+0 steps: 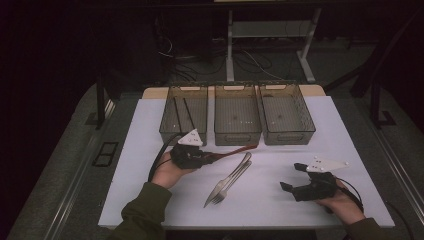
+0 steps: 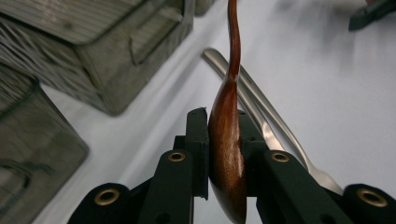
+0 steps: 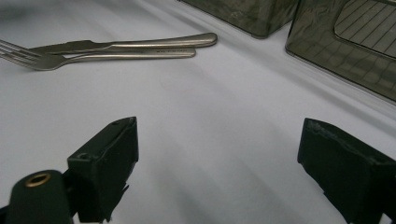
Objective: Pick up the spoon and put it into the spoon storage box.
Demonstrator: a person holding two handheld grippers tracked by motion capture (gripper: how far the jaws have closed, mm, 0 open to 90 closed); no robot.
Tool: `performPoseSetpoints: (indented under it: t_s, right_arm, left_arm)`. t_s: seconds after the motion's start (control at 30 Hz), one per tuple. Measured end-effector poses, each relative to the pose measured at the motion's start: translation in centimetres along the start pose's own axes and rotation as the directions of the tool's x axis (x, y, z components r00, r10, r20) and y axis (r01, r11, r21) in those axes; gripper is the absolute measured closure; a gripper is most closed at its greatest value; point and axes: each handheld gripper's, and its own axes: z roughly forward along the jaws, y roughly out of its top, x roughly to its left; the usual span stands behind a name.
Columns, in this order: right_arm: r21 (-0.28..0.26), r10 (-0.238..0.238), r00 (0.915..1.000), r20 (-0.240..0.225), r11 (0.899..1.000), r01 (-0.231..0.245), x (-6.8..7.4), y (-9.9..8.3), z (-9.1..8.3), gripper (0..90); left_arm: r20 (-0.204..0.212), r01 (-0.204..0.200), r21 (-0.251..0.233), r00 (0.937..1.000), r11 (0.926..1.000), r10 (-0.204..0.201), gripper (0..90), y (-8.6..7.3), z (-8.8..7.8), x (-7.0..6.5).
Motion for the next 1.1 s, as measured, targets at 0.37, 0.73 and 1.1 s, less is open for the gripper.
performPoseSetpoints:
  t_s: [0.37, 0.73, 1.1]
  right_arm:
    - [-0.002, 0.005, 1.0, 0.007, 1.0, -0.005, -0.1, 0.0, 0.0, 11.7]
    - [-0.003, 0.009, 0.9999, 0.006, 1.0, -0.009, -0.1, 0.0, -0.1, 11.7]
    - [-0.007, 0.008, 0.9999, 0.007, 1.0, -0.008, -0.1, 0.0, -0.2, 11.7]
  left_arm:
    - [-0.054, 0.026, -0.023, 0.9982, 0.9994, -0.027, 78.2, 2.1, -0.4, 1.0]
    - [-0.117, 0.062, -0.038, 0.991, 0.9973, -0.066, 78.2, 4.7, 0.0, 2.7]
    - [-0.205, 0.129, -0.042, 0.9694, 0.9907, -0.135, 78.1, 7.1, 1.9, 4.8]
